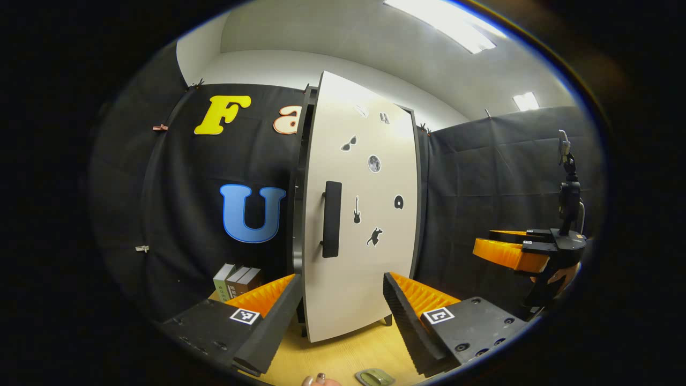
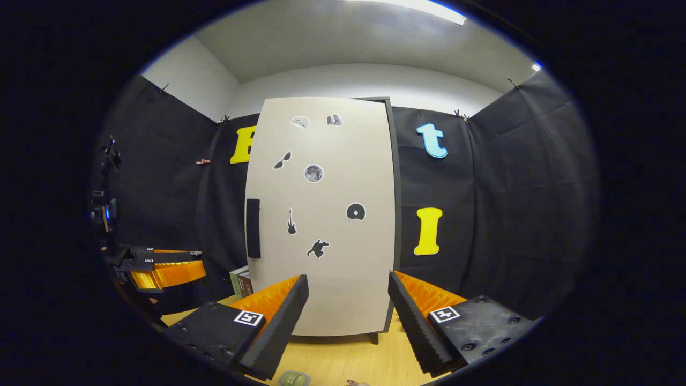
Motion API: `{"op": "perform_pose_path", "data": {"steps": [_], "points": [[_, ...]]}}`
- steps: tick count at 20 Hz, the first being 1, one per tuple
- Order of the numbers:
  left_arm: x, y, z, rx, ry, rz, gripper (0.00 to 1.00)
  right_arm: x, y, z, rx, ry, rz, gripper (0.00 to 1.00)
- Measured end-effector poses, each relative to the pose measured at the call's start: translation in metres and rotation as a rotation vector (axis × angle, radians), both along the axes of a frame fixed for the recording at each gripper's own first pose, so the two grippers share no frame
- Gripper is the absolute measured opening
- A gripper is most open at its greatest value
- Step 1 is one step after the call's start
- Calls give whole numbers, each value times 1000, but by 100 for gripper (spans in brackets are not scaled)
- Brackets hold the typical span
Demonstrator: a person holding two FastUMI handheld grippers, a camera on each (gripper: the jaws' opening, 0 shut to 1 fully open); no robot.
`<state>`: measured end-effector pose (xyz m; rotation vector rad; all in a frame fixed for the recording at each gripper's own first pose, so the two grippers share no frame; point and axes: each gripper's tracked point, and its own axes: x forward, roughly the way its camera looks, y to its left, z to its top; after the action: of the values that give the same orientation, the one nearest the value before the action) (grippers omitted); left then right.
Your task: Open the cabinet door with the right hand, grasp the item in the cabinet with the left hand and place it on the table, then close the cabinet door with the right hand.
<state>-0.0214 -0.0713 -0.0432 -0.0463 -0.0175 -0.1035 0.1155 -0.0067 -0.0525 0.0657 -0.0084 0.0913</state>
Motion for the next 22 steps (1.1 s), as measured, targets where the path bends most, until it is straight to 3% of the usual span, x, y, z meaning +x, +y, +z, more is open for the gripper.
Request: {"op": "perform_pose_path", "data": {"steps": [18,20,22], "points": [[5,5,-6,-8,8,5,95,4,8,-8,-11,24,25,96],[5,7,-6,-15,7,8,95,4,7,-8,-14,24,27,92],[4,9,-6,-19,6,11,95,5,8,-7,-12,20,29,96]]}}
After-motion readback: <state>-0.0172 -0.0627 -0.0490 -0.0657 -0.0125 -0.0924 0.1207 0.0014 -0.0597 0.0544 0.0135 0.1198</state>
